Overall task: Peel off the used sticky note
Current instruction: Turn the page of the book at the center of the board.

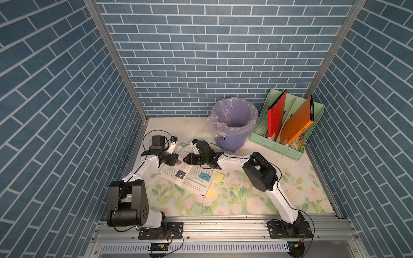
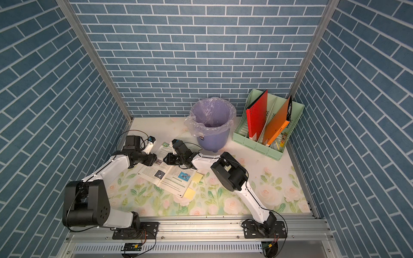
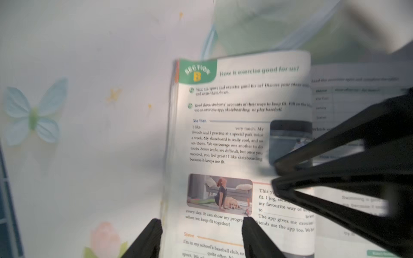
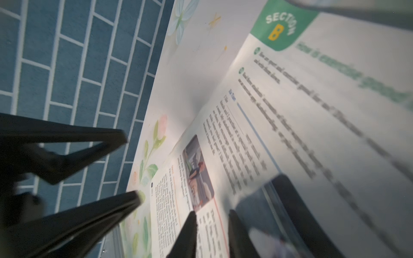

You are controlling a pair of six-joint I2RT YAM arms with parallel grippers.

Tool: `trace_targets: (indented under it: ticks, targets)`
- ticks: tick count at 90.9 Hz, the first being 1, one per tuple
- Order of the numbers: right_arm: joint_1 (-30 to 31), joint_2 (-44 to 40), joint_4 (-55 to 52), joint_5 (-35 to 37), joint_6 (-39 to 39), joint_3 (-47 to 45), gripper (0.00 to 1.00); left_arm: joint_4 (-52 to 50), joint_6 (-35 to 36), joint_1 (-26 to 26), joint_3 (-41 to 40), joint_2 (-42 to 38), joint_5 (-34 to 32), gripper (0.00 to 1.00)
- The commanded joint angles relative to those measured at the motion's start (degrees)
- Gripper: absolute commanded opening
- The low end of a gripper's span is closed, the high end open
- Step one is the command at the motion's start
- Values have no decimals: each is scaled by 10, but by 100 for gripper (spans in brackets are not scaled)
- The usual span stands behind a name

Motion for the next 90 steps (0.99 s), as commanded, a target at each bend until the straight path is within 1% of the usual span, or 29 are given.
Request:
trace_targets:
  ticks: [1,6,14,22,31,42,61,90]
  targets:
    - [-5,-140,44,25,-15,-119,42,39,-22,-10,-11,22,-12,62]
    - [-4,-197,65,35,3,-195,47,48,-22,-12,-11,34,-23,62]
    - [-6,-263,97,51,45,-300,52,62,-16,-17,-18,44,-47,62]
    - [-6,-303,146,59,85,-386,59,69,-9,-17,-24,46,-63,62]
    - [-6,-317,179,70,112,-442,64,72,-1,-18,-30,46,-77,62]
    - [-11,-297,221,58,137,-465,66,72,5,-18,-35,44,-88,62]
    - [-19,-268,246,51,147,-467,65,73,16,-18,-45,41,-97,62]
    - [-24,-282,262,52,158,-511,65,76,20,-18,-46,44,-97,62]
